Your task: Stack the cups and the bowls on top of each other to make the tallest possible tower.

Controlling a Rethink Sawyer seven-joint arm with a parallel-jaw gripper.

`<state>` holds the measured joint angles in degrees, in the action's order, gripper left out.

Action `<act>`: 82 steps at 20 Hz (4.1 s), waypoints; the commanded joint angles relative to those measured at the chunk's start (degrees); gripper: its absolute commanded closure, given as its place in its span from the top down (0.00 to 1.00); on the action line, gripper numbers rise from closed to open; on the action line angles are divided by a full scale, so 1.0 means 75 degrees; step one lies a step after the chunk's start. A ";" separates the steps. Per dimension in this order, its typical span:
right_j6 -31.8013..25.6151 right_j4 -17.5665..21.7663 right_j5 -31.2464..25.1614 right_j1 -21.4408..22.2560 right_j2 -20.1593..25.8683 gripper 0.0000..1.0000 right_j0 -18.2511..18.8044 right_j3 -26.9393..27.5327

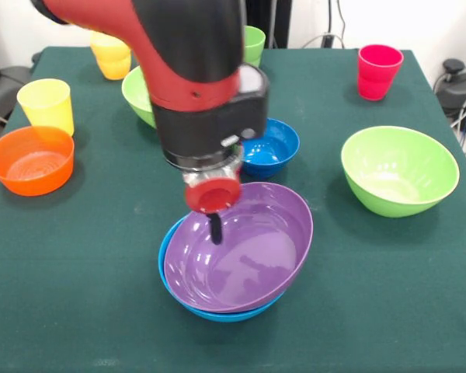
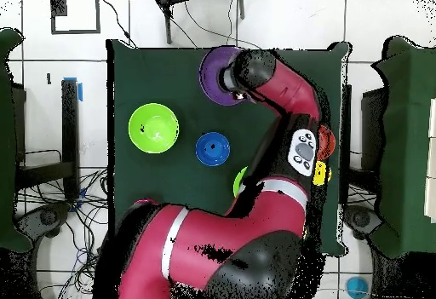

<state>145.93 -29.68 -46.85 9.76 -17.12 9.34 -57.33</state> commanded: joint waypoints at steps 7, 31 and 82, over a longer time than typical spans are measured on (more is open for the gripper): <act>-0.0889 0.1139 -0.1763 0.0690 0.0506 1.00 0.0302 0.1018; -0.7234 0.2372 -0.1950 -0.1007 0.1817 1.00 -0.0132 0.4663; -0.7824 0.3971 -0.0799 0.0542 0.2363 1.00 -0.0572 0.1107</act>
<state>106.62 -5.34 -55.01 13.79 -7.14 3.30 -39.37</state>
